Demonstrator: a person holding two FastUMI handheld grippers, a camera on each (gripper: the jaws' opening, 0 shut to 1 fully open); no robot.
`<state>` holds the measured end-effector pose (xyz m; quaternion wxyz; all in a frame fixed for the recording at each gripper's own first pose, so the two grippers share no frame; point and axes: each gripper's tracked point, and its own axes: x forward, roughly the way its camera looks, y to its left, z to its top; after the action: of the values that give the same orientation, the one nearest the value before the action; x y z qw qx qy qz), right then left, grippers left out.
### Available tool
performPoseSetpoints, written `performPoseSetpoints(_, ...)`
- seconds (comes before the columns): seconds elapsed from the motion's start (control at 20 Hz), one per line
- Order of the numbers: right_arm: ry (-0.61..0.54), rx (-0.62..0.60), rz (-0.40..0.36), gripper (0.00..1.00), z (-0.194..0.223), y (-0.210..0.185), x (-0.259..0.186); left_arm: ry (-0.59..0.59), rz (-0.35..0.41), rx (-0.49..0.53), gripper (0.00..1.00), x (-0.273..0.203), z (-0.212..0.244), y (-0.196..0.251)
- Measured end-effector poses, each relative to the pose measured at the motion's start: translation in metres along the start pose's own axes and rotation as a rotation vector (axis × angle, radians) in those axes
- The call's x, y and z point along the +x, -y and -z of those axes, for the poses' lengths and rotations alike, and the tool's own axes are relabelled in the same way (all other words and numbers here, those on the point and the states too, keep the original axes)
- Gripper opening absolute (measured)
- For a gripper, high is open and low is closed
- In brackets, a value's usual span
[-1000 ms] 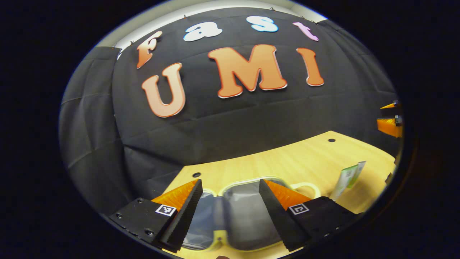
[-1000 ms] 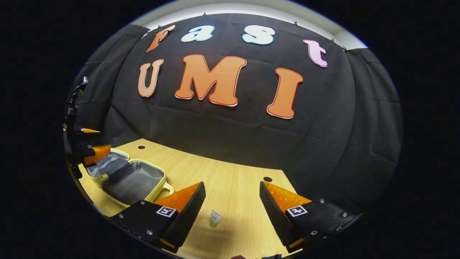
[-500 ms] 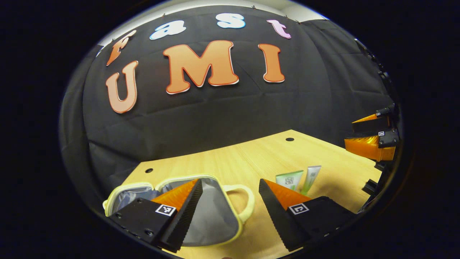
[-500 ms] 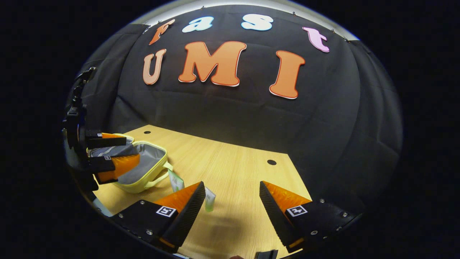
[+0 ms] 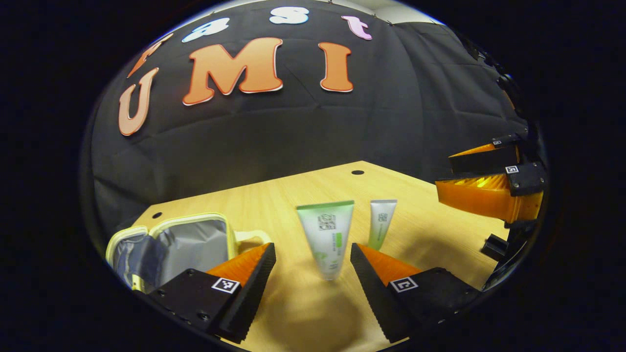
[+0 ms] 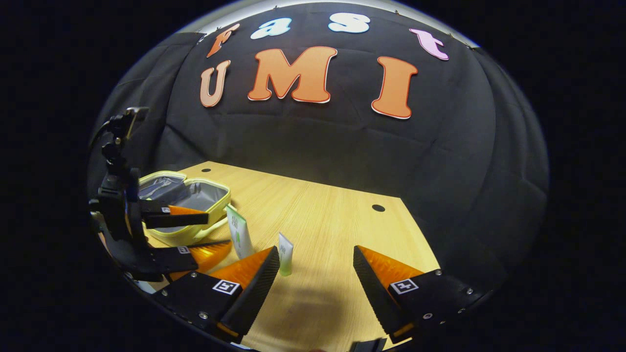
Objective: First open the suitcase, pack the skin care products into it, and then close the suitcase.
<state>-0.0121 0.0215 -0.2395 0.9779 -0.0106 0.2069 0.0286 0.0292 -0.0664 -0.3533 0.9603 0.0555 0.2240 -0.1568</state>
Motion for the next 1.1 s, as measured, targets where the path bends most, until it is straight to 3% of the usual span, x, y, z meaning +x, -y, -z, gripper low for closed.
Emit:
performPoseSetpoints(0.1,-0.02,0.002,-0.005,0.96,0.013,-0.002,0.004,-0.021,0.02,-0.002,0.91,0.017,0.012,0.013)
performPoseSetpoints(0.2,-0.031,-0.001,-0.012,0.96,0.021,-0.002,0.006,-0.067,0.027,-0.015,0.77,0.033,0.027,0.018)
performPoseSetpoints(0.3,-0.04,-0.001,-0.024,0.96,0.026,-0.002,0.009,-0.066,0.016,-0.019,0.72,0.047,0.028,0.013)
performPoseSetpoints(0.4,-0.058,0.003,-0.031,0.96,0.037,-0.001,0.013,-0.055,0.045,-0.04,0.55,0.048,0.025,0.017)
performPoseSetpoints(0.45,-0.074,0.012,-0.033,0.96,0.044,-0.001,0.016,-0.047,0.05,-0.044,0.55,0.053,0.023,0.015)
performPoseSetpoints(0.5,-0.091,0.03,-0.043,0.96,0.048,-0.003,0.019,-0.054,0.046,-0.05,0.47,0.052,0.023,0.013)
performPoseSetpoints(0.7,-0.141,0.064,-0.077,0.96,0.058,-0.012,0.036,-0.058,0.037,-0.099,0.49,0.043,0.014,0.005)
performPoseSetpoints(1.1,-0.174,0.079,-0.18,0.96,0.068,-0.048,0.084,0.034,-0.051,-0.139,0.47,-0.003,-0.049,-0.036)
